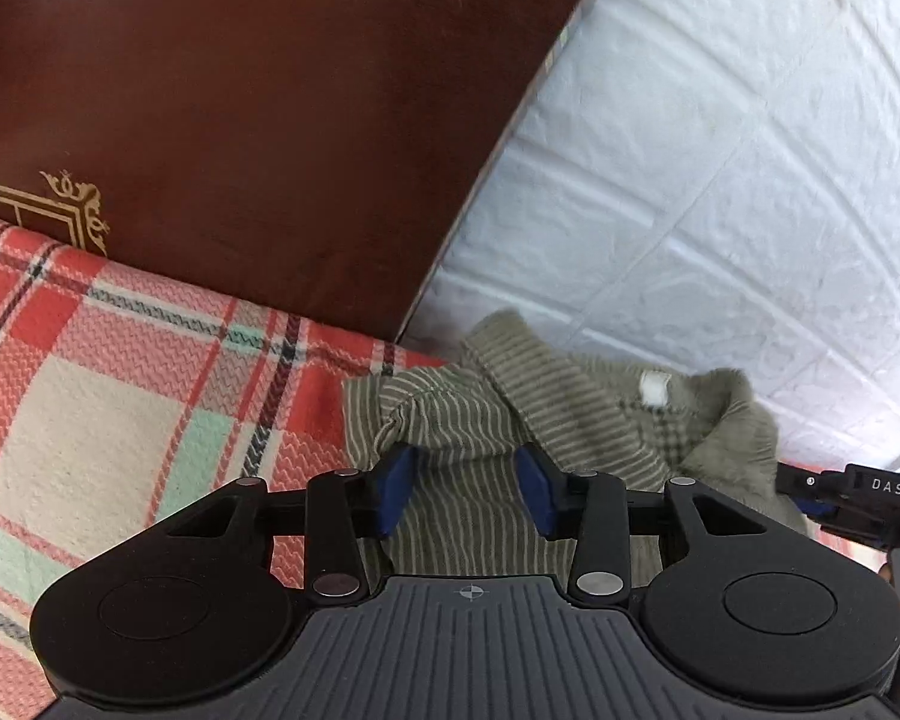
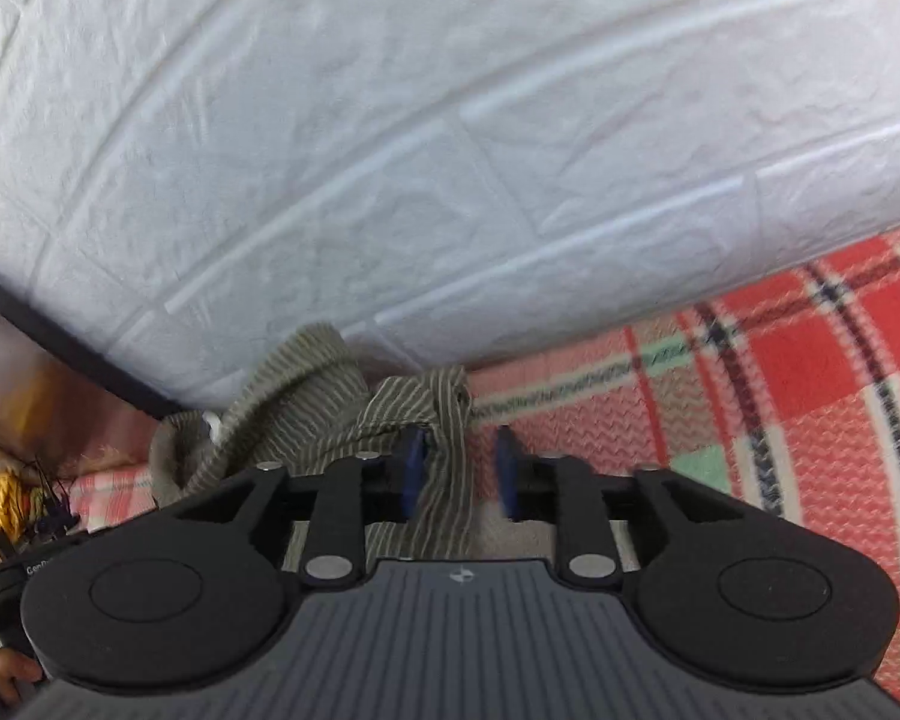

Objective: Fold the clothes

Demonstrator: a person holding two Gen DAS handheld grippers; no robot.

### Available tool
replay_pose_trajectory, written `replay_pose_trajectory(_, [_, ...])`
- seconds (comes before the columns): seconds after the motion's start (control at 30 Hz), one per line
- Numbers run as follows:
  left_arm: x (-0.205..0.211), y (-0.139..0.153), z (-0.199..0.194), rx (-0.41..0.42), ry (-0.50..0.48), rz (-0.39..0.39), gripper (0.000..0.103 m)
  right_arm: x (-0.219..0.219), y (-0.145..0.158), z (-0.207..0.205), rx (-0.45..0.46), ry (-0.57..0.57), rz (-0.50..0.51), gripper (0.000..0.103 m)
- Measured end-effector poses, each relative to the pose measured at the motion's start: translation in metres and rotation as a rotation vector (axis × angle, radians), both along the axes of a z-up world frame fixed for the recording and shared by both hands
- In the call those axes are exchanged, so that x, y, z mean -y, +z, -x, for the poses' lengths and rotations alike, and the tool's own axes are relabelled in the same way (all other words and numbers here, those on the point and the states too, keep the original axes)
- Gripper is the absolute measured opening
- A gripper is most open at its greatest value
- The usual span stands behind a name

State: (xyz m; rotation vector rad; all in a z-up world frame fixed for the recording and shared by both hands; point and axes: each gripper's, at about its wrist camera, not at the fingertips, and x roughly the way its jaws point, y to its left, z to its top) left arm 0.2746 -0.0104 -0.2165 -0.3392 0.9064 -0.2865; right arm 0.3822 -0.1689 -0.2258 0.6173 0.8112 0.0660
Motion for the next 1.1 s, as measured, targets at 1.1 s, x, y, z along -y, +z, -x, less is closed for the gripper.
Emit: replay_pose_trajectory(1.1, [0.117, -0.001, 0.016, 0.003, -0.325, 0.137, 0.062, -0.035, 0.053, -0.026, 0.150, 0.277, 0.131, 0.020])
